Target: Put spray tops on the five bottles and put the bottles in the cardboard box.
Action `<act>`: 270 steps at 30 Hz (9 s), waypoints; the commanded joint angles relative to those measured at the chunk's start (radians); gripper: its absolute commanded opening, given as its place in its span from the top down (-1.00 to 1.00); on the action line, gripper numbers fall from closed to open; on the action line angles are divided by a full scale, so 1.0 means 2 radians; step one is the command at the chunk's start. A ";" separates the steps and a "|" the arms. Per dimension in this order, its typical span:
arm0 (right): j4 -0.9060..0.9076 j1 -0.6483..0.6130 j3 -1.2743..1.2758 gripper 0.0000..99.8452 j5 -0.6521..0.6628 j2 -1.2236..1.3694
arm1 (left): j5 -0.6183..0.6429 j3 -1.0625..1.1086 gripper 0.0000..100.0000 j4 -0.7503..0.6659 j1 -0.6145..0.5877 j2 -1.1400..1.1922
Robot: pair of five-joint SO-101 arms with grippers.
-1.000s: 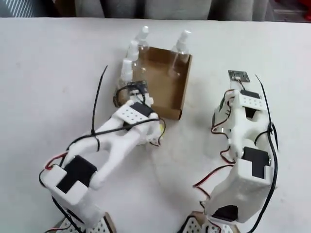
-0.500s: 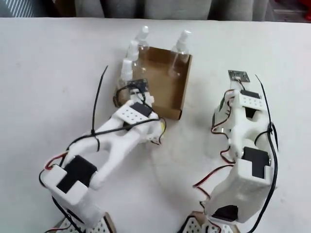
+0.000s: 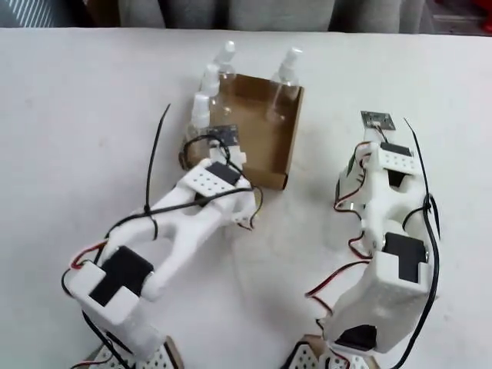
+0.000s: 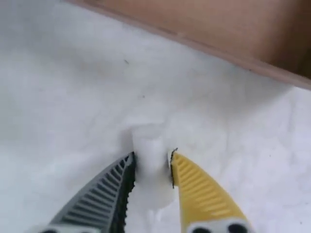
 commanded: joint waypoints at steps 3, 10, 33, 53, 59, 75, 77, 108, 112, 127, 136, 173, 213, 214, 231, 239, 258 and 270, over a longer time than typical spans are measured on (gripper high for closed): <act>-0.002 0.002 -0.020 0.95 0.007 0.001 | -0.038 -0.004 0.72 -0.006 0.007 -0.002; 0.000 0.002 -0.019 0.95 0.007 0.001 | -0.041 -0.018 0.55 0.035 0.007 -0.007; -0.001 0.003 -0.019 0.95 0.007 0.001 | -0.038 0.030 0.55 -0.040 0.022 -0.002; 0.000 0.004 -0.024 0.95 0.005 -0.005 | -0.084 -0.023 0.96 0.017 -0.030 -0.007; 0.018 0.020 -0.041 0.95 0.006 -0.071 | -0.149 -0.024 0.96 -0.002 -0.063 -0.007; -0.006 0.038 0.124 0.95 0.006 -0.361 | -0.153 0.005 0.96 -0.011 -0.066 -0.041; -0.026 0.038 0.148 0.95 0.006 -0.385 | -0.153 0.030 0.96 -0.034 -0.066 -0.061; -0.522 -0.040 0.378 0.97 -0.073 -0.672 | -0.153 0.128 0.96 -0.129 -0.079 -0.159; -0.612 -0.068 0.398 0.97 -0.082 -0.641 | -0.153 0.127 0.96 -0.129 -0.080 -0.160; -0.705 -0.211 0.638 0.97 -0.161 -0.804 | -0.153 0.114 0.96 -0.118 -0.119 -0.195; -0.490 -0.335 0.678 0.97 -0.160 -0.987 | -0.153 0.114 0.96 -0.052 -0.135 -0.408; -0.266 -0.454 0.690 0.97 -0.160 -1.030 | -0.311 -0.192 0.96 -0.071 -0.017 -0.446; -0.251 -0.454 0.690 0.97 -0.160 -1.030 | -0.286 0.058 0.96 -0.186 -0.017 -0.533; -0.251 -0.454 0.690 0.97 -0.160 -1.029 | -0.285 0.058 0.96 -0.196 -0.023 -0.533; -0.251 -0.454 0.690 0.97 -0.160 -1.028 | -0.295 0.061 0.96 -0.184 -0.037 -0.533; -0.251 -0.452 0.690 0.97 -0.160 -1.028 | -0.271 0.065 0.96 -0.126 -0.016 -0.533; -0.251 -0.451 0.690 0.97 -0.160 -1.027 | -0.275 0.279 0.96 -0.121 0.016 -0.672; -0.251 -0.450 0.690 0.97 -0.160 -1.027 | -0.274 0.440 0.96 -0.267 0.036 -0.771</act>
